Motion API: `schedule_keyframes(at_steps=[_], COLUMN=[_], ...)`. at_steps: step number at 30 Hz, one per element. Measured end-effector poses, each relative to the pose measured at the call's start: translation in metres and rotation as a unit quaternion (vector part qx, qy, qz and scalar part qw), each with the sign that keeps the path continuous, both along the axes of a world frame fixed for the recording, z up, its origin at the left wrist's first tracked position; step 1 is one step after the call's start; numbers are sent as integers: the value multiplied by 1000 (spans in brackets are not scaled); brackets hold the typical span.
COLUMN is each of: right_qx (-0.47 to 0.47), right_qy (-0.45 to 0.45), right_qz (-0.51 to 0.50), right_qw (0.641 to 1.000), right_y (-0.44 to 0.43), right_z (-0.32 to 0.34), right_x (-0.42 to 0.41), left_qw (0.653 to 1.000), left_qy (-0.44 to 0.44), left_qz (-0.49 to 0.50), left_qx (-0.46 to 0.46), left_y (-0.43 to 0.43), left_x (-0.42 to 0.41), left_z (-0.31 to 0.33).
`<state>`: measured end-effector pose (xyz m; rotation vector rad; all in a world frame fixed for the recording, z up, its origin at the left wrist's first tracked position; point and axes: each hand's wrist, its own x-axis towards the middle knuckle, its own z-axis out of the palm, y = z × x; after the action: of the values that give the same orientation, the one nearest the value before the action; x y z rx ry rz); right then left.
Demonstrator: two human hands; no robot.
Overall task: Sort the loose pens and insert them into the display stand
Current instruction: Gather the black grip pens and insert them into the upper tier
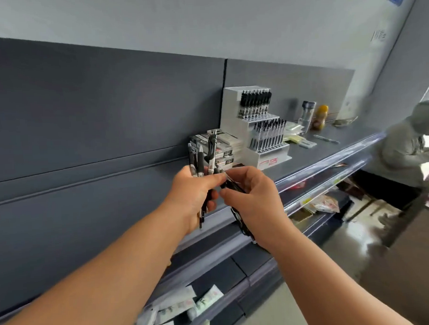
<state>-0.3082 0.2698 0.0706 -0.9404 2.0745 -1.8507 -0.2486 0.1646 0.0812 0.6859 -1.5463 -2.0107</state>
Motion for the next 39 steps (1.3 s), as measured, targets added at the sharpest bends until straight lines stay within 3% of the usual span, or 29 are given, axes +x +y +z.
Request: schedule_keyframes(at_steps=[11,18,24,29,34,39], right_qx=[-36,7,-37,-92,-143,-190], right_qy=[-137,-131,-99,-132,-134,-135], right_qz=[-31,-75,-52,-2,81,101], right_qw=[989,989,993,987,977,967], right_y=[46,23,4,-10,-27,-44], right_z=[-15,-5,18,34,55,72], right_x=[-121,-234,-312,-356,-400,-453], left_qw=[999,999,998,997,995,988], left_qy=[0,22,38,27,17,25], left_qz=[-45,-41,-31,-11,44,111], left_qx=[-7,-17,-43,-78,-93,-103], left_y=[24,-13,-34,-47,-60,-58], left_x=[-128,-233,-302,-327,-345,-364], left_z=[-9,-7,12,27,37,46])
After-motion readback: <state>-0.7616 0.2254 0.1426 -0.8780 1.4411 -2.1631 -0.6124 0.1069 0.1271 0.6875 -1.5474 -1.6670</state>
